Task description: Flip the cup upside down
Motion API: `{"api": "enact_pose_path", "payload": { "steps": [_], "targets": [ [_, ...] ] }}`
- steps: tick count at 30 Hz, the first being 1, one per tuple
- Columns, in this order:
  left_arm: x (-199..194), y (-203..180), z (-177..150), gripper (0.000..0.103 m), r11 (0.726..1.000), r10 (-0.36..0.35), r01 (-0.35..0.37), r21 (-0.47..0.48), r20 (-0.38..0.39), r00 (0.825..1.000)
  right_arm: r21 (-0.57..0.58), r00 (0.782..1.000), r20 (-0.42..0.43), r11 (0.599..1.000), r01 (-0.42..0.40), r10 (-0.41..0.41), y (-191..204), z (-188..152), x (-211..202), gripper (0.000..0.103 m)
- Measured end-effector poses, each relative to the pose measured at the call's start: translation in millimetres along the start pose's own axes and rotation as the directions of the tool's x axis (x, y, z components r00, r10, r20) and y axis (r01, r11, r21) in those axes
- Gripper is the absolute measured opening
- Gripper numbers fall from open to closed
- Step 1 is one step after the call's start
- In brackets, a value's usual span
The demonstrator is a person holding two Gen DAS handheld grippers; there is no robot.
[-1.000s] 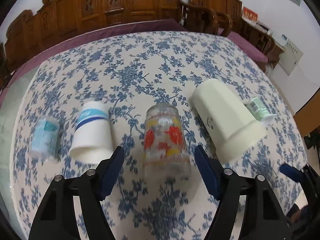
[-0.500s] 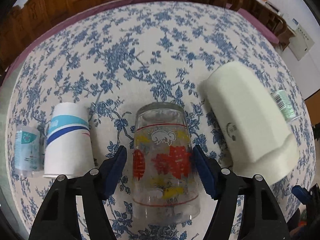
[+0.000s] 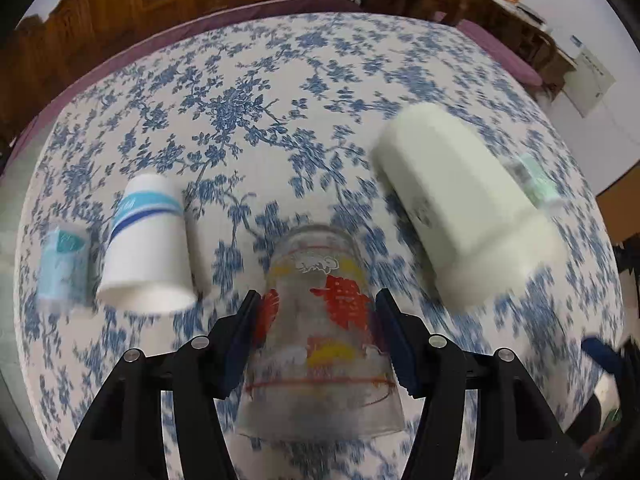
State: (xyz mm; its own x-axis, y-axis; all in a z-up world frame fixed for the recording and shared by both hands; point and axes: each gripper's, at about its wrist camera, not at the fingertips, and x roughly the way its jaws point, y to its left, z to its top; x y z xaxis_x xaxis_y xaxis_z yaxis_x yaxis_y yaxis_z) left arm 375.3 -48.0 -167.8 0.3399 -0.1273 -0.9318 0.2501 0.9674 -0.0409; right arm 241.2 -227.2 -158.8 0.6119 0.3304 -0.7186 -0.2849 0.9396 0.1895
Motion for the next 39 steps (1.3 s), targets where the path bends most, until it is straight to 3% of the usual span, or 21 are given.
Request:
{"api": "enact_pose_path", "payload": {
  "steps": [9,15,28,36,39],
  "targets": [
    [-44.4,-24.2,-64.5,0.056,0.999,-0.030,0.028,0.044,0.057,0.998,0.004,0.999,0.039,1.000,0.002,-0.003,10.6,-10.4,-29.5,0.079],
    [-49.3,-39.6,-97.2,0.056,0.998,-0.022,0.017,0.061,0.079,0.997,0.000,0.999,0.045,1.000,0.012,-0.012,13.0,-19.6,-40.8,0.079],
    [-32.0,-44.8,-114.5,0.056,0.999,-0.026,0.024,0.034,0.064,0.998,0.005,0.998,0.043,0.999,0.052,-0.052,7.2,-31.2,-55.4,0.079],
    [-48.5,-34.8,-127.0,0.056,1.000,-0.029,0.028,0.008,0.133,0.991,-0.005,0.997,0.041,0.997,0.071,-0.071,14.2,-31.9,-61.6,0.079],
    [-67.1,-25.7,-135.3,0.056,1.000,-0.021,0.023,-0.007,0.195,0.981,-0.020,0.996,0.040,0.997,0.076,-0.075,21.3,-31.7,-62.1,0.079]
  ]
}}
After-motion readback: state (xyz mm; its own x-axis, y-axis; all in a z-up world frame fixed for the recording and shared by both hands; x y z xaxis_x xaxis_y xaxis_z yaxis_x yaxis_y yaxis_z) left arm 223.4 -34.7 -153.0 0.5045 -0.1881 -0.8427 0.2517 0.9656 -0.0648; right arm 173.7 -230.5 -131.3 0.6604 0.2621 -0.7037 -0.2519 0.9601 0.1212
